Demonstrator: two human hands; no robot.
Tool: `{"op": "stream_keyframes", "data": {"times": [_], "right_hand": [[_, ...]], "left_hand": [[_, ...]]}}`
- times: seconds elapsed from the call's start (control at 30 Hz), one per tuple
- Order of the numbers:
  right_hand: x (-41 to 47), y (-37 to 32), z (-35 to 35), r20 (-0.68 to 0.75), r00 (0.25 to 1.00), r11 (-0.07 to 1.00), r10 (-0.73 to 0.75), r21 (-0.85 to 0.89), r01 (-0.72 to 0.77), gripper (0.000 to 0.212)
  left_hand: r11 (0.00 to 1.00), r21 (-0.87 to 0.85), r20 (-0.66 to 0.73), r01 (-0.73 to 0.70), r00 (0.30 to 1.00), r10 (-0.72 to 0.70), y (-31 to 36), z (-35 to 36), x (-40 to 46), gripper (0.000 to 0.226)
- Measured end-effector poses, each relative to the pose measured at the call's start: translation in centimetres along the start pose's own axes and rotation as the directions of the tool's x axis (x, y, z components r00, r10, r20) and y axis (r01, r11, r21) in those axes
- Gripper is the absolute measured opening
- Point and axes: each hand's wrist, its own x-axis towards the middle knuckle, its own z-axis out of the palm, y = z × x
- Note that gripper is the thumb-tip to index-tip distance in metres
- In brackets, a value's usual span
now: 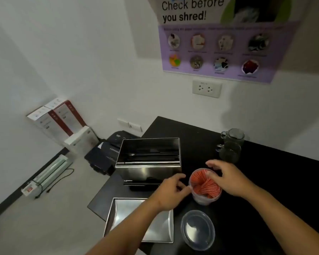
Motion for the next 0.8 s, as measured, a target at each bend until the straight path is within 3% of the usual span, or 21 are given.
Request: {"op": "stream_keyframes", "data": {"times": [0.07, 0.2, 0.6, 0.8], "right_hand": [[0.0, 0.5, 0.0, -0.009, 0.999, 0.999, 0.033, 0.033, -0.032, 0.045], [-0.1, 1.6, 0.8, -0.066, 0.993, 0.991, 0.1, 0.091, -0.094, 0.025], [-1.9, -1.7, -0.3, -0.072, 0.993, 0.931, 0.093, 0.359, -0.061, 0.017], [-4.0, -5.6, 0.9, -0.015, 0.996, 0.878, 0.087, 0.474, -0.069, 0.018]], "left_hand": [[0.999, 0.0, -0.034, 0.042, 0.999, -0.042, 0.5, 1.0, 0.4, 0.058], [0.985, -0.16, -0.051, 0.07, 0.996, -0.079, 0.9, 2.7, 0.9, 0.031], [0.927, -0.373, -0.175, -0.035, 0.984, -0.033, 2.3, 1.6, -4.1, 0.025], [0.938, -0.32, -0.215, -0.132, 0.975, 0.064, 1.7, 1.2, -8.4, 0.07]]}}
